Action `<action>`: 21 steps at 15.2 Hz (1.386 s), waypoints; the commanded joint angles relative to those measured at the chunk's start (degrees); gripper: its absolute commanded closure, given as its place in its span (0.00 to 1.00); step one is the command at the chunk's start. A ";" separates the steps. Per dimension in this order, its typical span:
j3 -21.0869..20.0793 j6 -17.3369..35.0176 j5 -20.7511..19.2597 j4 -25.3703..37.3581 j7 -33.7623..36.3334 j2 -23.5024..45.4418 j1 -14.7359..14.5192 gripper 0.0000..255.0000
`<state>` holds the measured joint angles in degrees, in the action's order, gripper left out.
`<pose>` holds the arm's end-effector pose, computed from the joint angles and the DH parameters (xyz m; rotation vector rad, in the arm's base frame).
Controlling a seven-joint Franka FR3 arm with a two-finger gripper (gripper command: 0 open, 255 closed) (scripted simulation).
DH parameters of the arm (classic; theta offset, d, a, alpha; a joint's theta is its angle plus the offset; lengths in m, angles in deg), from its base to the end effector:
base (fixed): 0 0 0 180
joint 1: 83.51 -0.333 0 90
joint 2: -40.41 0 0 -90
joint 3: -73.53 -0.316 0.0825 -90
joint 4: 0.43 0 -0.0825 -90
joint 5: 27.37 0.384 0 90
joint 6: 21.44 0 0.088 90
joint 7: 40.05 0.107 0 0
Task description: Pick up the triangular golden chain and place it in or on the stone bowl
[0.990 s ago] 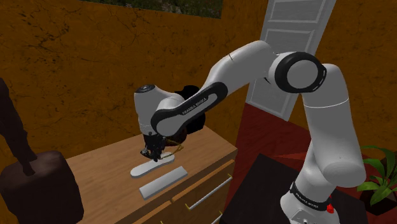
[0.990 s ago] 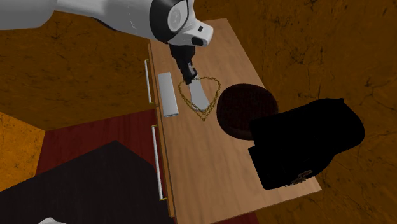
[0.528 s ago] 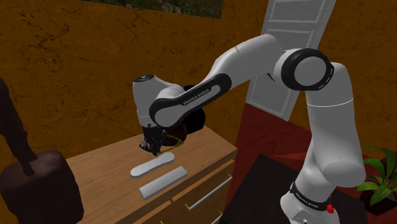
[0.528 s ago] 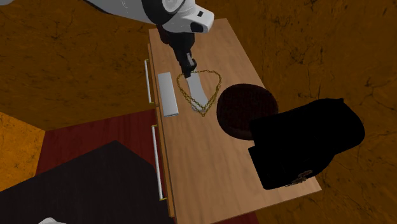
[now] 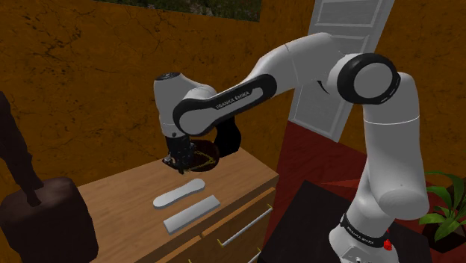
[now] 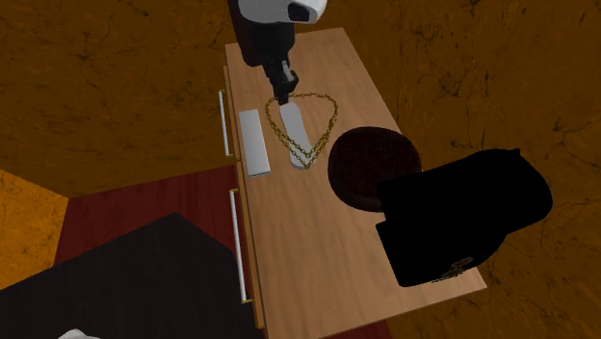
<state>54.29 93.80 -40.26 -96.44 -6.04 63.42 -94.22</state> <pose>0.5855 0.2964 0.3774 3.0597 0.0113 0.0065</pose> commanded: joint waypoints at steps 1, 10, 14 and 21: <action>-0.13 -1.24 0.27 0.70 -0.21 -0.55 0.02 1.00; 0.36 -6.18 0.81 6.01 -3.13 -0.49 1.25 1.00; 1.88 -7.89 0.31 11.81 -7.40 3.23 3.42 1.00; 4.20 -12.71 -0.59 26.16 -14.46 12.10 6.33 1.00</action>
<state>58.18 82.02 -40.73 -72.68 -19.43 74.18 -88.26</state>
